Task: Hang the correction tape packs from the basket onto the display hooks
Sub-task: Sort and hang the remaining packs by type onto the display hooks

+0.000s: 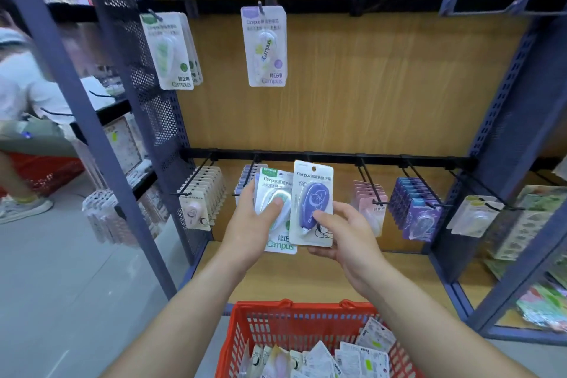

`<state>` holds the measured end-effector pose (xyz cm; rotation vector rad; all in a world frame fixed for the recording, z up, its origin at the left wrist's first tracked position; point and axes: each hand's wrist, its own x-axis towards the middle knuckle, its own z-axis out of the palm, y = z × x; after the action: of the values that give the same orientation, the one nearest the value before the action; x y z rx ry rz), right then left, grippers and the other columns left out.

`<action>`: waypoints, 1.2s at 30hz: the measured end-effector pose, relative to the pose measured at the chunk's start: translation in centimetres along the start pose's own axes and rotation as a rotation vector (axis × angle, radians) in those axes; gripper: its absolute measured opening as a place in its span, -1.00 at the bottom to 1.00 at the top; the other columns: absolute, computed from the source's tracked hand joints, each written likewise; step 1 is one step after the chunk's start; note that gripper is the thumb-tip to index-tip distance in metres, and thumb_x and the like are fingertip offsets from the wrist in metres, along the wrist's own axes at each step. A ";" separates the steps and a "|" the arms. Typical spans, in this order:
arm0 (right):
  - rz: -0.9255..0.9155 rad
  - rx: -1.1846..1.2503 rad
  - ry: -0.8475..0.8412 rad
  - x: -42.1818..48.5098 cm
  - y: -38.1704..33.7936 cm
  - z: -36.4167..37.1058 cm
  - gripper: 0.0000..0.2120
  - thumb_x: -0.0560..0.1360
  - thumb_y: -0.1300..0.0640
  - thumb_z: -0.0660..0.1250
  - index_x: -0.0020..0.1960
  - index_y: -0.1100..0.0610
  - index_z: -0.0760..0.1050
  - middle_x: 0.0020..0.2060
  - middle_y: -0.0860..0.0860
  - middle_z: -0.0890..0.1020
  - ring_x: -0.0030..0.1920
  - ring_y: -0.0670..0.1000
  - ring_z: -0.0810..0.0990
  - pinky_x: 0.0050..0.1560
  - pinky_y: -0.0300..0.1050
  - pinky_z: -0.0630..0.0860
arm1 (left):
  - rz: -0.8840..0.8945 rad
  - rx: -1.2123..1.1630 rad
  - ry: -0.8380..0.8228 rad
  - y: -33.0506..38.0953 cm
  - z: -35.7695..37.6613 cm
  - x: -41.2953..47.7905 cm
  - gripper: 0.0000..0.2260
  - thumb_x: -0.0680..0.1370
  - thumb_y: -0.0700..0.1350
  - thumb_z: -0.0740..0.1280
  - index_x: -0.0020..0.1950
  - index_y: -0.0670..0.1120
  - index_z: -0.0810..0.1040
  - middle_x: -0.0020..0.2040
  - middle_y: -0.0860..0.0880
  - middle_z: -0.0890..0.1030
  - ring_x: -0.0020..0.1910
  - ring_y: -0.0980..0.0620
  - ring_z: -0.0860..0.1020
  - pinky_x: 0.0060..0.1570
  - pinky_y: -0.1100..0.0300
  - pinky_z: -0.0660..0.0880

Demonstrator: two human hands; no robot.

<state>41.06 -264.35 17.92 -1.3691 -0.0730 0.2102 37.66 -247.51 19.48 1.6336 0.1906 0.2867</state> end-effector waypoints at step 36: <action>-0.435 -0.020 0.314 8.5 -19.9 -0.5 -0.71 0.64 0.12 0.34 0.34 0.00 0.43 0.07 -0.12 0.70 -0.01 -0.05 0.73 -0.29 -0.15 0.60 | 0.173 -0.145 0.113 14.1 -2.3 5.8 -0.64 0.63 -0.10 0.40 0.40 0.09 0.46 0.17 0.10 0.69 -0.02 0.07 0.73 -0.29 0.17 0.64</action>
<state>51.61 -266.87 36.65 -1.3578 -0.1083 -0.3698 41.80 -244.81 34.07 1.4928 0.1109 0.5142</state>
